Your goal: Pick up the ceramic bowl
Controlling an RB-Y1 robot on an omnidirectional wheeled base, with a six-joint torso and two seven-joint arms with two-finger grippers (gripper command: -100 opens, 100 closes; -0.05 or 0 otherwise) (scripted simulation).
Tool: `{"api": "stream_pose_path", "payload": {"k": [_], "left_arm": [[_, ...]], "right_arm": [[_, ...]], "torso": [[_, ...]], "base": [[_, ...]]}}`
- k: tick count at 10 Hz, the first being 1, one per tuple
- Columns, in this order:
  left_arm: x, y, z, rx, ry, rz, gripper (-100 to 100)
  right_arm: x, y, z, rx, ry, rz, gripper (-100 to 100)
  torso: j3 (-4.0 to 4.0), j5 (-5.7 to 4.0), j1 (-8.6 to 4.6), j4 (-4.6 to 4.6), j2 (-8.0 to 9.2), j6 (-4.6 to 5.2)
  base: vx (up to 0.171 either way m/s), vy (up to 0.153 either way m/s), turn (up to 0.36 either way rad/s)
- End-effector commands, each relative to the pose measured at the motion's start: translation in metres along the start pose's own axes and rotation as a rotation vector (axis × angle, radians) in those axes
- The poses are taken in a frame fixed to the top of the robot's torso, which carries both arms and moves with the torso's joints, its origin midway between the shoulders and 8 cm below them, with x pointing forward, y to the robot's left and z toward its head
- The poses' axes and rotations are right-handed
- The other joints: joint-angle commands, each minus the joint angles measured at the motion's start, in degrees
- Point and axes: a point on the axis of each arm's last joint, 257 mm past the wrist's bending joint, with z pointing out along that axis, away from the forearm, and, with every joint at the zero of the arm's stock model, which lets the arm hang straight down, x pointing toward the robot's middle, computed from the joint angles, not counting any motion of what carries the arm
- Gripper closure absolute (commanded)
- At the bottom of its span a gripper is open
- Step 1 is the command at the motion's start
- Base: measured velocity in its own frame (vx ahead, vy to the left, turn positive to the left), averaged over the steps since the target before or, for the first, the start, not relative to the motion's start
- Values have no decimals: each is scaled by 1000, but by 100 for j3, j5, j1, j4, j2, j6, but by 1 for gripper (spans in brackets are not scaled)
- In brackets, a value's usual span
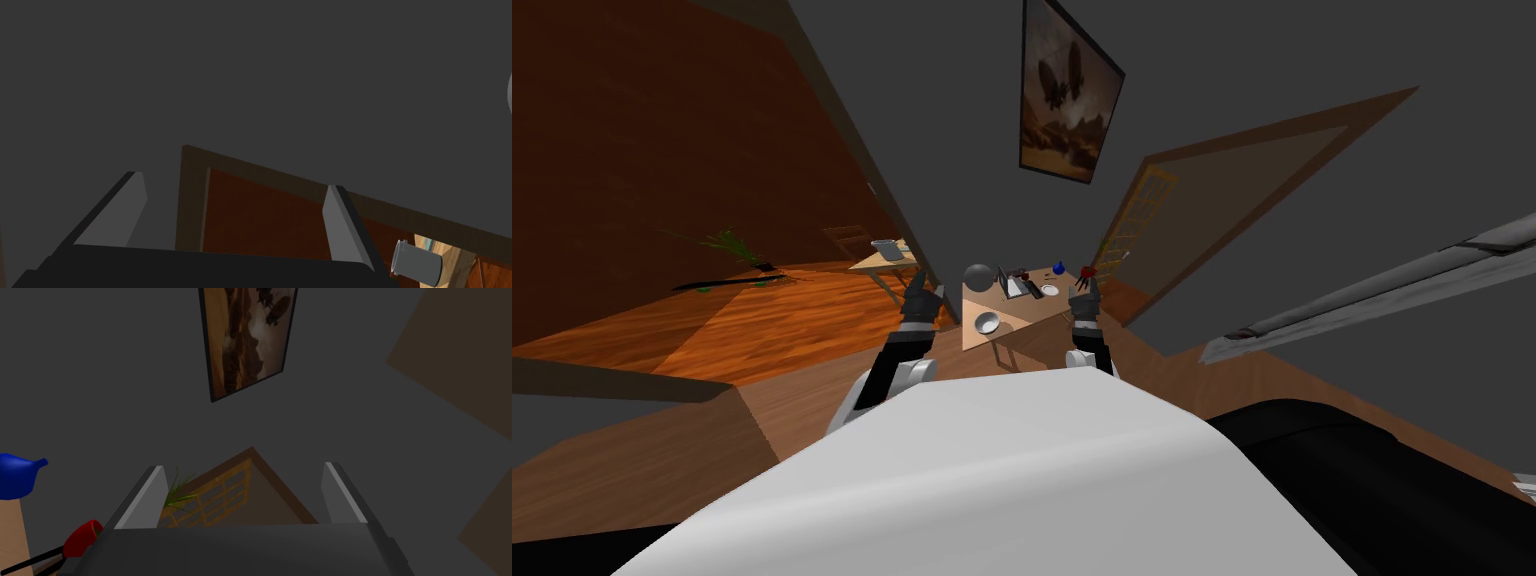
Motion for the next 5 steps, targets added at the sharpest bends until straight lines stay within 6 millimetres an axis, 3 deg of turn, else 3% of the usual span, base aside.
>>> {"api": "stream_pose_path", "payload": {"k": [1,5], "left_arm": [[5,18,4,-53,15,-3,-100],[11,52,7,-160,34,-8,-100]], "right_arm": [[0,0,0,0,0,0,0],[0,0,0,0,0,0,0]], "torso": [[0,0,0,0,0,0],[0,0,1,0,-1,-1]], "base": [[-33,-40,-37],[-18,-33,-21]]}}
